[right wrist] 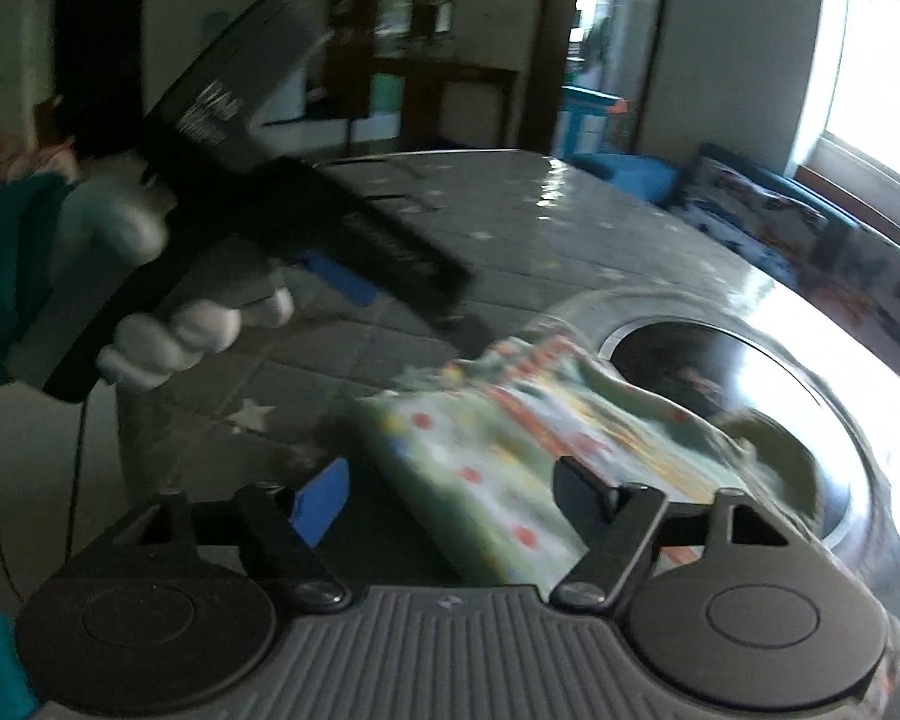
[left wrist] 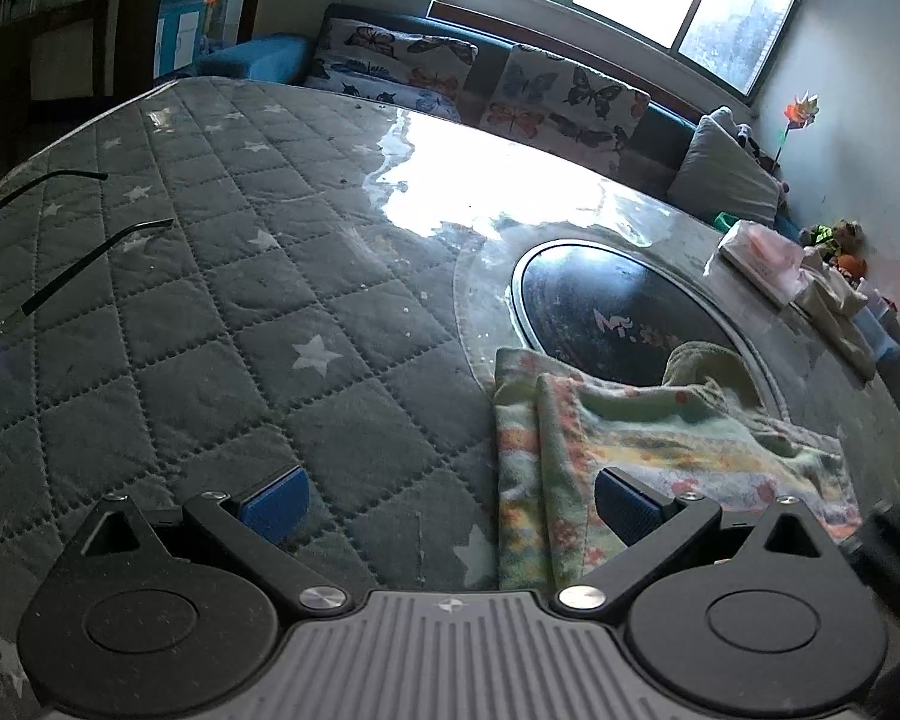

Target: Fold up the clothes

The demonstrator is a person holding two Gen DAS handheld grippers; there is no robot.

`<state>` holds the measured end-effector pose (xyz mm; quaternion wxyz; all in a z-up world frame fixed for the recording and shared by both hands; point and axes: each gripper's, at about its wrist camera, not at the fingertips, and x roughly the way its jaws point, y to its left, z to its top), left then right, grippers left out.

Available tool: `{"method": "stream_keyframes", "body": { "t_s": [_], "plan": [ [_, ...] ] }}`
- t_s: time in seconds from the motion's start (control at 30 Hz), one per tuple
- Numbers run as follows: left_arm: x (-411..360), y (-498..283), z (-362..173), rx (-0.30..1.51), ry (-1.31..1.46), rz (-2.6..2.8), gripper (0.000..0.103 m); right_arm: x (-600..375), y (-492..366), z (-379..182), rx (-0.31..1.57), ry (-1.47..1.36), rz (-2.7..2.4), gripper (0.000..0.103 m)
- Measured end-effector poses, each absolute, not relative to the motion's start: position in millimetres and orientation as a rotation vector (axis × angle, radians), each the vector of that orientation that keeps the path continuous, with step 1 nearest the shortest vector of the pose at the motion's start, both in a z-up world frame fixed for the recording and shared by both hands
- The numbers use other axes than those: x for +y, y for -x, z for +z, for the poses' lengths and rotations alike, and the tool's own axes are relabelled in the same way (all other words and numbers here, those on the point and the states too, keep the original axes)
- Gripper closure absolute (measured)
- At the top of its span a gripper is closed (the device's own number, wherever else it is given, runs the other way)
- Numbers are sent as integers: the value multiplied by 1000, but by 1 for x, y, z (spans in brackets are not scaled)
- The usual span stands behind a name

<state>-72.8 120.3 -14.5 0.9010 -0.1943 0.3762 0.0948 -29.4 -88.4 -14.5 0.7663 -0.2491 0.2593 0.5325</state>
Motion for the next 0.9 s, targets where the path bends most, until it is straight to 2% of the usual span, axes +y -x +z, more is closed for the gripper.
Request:
{"method": "stream_keyframes", "body": {
  "t_s": [0.13,0.2,0.23,0.37,0.73,0.77,0.9],
  "plan": [
    [124,70,-11,781,438,177,0,-64,38,-24,569,620,1193,53],
    [125,68,-10,788,461,162,0,-55,43,-29,540,672,1164,57],
    [126,67,-10,792,472,155,0,-52,46,-32,524,699,1151,66],
    [128,64,-11,812,531,130,0,-54,45,-28,537,646,1159,83],
    [124,47,-18,865,801,21,0,-93,29,9,518,389,1150,93],
    [122,45,-19,869,820,2,1,-97,29,10,514,378,1156,96],
    [116,37,-21,872,865,-30,4,-106,32,14,489,357,1160,97]
  ]
}}
